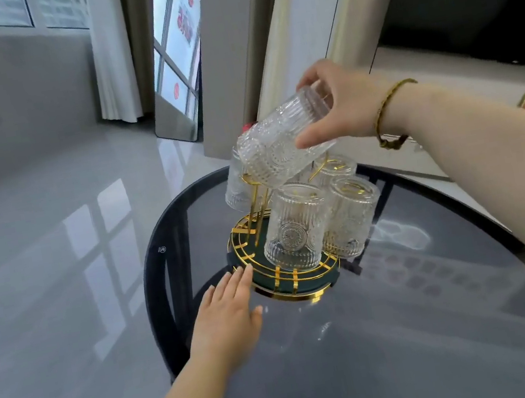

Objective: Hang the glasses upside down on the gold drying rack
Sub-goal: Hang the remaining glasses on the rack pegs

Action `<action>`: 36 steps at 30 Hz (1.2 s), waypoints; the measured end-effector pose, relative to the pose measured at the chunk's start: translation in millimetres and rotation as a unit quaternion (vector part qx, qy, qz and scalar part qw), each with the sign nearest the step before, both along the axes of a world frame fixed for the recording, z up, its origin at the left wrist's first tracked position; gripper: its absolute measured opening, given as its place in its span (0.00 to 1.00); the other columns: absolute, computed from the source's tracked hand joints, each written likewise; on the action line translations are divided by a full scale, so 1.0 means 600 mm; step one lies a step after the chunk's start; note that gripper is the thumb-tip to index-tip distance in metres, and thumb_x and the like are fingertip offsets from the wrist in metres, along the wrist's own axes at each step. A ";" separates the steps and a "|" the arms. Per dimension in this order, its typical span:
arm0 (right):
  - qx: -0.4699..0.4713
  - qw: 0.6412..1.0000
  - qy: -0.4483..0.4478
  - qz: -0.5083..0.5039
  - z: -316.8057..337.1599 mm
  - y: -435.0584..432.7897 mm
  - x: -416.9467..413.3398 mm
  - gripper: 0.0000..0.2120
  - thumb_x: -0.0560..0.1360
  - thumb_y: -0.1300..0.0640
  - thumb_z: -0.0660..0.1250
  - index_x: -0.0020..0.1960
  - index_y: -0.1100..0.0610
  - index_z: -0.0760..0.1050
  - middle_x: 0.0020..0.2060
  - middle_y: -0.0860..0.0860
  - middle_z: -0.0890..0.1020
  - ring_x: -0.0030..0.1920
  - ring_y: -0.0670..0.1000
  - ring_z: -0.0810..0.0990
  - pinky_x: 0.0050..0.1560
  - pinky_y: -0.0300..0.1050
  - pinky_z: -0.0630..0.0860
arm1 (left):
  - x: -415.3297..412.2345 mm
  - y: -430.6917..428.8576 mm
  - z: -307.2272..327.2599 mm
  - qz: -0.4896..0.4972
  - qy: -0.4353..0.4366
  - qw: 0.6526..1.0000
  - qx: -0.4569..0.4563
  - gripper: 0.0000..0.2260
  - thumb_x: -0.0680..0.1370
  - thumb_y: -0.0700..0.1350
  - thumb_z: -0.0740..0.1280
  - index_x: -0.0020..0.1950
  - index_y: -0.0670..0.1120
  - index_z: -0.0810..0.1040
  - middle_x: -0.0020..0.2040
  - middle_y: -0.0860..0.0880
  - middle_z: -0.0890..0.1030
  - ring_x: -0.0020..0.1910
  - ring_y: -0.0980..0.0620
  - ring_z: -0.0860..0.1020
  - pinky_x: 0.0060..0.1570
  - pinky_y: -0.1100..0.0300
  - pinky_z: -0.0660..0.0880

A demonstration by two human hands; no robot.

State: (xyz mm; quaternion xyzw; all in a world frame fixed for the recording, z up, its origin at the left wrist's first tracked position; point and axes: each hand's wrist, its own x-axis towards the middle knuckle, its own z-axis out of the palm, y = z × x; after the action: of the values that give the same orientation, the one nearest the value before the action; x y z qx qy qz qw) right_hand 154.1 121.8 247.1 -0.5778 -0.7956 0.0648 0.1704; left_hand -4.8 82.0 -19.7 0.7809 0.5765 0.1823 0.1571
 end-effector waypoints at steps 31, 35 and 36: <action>-0.070 0.985 -0.149 0.060 -0.124 0.073 -0.091 0.39 0.64 0.52 0.73 0.68 0.57 0.57 0.68 0.55 0.67 0.66 0.55 0.67 0.63 0.46 0.65 | -0.006 0.000 0.008 0.007 -0.030 0.999 0.009 0.22 0.79 0.48 0.53 0.72 0.51 0.52 0.76 0.52 0.52 0.74 0.55 0.50 0.73 0.56 0.42; -0.061 0.984 -0.155 0.061 -0.129 0.074 -0.091 0.38 0.65 0.51 0.72 0.68 0.58 0.57 0.68 0.56 0.67 0.66 0.55 0.66 0.64 0.47 0.64 | -0.007 -0.001 0.008 0.005 -0.029 1.000 0.010 0.22 0.79 0.49 0.53 0.72 0.51 0.52 0.76 0.52 0.53 0.74 0.55 0.50 0.73 0.56 0.43; -0.061 0.985 -0.153 0.059 -0.129 0.075 -0.090 0.38 0.65 0.51 0.71 0.68 0.58 0.58 0.68 0.56 0.67 0.66 0.56 0.66 0.64 0.47 0.65 | -0.007 -0.001 0.008 0.005 -0.029 1.000 0.010 0.22 0.79 0.49 0.52 0.72 0.51 0.52 0.76 0.52 0.53 0.74 0.54 0.50 0.73 0.56 0.43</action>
State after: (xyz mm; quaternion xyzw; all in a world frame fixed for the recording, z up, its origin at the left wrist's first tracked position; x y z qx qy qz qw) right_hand 100.2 166.7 169.4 -0.5419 -0.8397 0.0341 0.0070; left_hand -8.7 81.3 -15.2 0.7741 0.5736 0.2110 0.1651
